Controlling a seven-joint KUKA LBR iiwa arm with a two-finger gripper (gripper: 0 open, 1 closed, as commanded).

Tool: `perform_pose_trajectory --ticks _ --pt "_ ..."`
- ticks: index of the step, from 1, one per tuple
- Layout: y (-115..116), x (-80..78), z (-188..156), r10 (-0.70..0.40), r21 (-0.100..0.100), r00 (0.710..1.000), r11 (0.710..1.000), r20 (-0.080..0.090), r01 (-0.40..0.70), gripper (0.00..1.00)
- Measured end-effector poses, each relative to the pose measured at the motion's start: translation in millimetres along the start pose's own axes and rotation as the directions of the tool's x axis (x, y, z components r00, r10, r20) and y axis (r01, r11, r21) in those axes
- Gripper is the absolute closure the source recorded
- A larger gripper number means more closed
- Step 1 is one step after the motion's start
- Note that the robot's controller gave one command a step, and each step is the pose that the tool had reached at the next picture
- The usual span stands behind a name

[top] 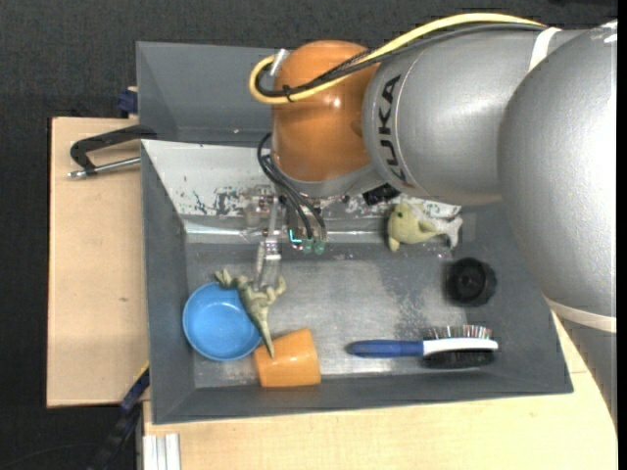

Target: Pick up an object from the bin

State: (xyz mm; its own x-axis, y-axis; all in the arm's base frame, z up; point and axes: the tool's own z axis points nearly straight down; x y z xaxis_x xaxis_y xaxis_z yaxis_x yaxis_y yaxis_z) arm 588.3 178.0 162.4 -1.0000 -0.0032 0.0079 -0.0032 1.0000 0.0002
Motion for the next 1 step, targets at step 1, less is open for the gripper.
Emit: perform_pose_trajectory --ticks 1 --pt "37.0 22.5 89.6 -0.115 0.014 0.993 0.993 -0.007 0.115 0.00"
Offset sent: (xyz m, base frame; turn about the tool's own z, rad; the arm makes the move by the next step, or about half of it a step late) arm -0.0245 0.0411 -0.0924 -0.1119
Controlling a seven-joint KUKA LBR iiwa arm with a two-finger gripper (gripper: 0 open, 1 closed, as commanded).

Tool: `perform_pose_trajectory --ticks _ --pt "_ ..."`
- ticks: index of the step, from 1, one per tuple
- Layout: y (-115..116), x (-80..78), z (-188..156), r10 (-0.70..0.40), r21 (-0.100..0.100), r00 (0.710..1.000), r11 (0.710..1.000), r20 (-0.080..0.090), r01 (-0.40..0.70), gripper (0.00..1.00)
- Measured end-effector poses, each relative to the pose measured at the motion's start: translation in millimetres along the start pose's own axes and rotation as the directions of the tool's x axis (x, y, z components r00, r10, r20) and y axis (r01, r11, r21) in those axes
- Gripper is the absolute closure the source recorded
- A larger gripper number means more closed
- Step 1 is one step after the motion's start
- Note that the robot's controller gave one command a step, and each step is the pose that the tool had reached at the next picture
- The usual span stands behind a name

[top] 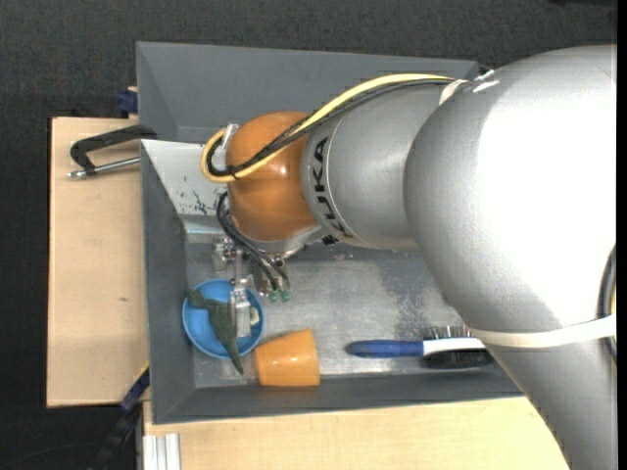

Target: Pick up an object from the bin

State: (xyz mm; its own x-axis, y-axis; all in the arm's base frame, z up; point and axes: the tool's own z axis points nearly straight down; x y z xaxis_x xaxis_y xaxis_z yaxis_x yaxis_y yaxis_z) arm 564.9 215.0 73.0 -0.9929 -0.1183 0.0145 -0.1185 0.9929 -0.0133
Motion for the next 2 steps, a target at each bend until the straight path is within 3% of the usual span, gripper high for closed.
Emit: perform_pose_trajectory --ticks 1,2 --pt "-1.9 0.2 -3.2 0.003 0.001 1.000 1.000 -0.006 -0.003 1.00" --pt "3.3 -14.1 -149.7 0.041 -0.019 0.999 0.999 0.029 -0.040 1.00"
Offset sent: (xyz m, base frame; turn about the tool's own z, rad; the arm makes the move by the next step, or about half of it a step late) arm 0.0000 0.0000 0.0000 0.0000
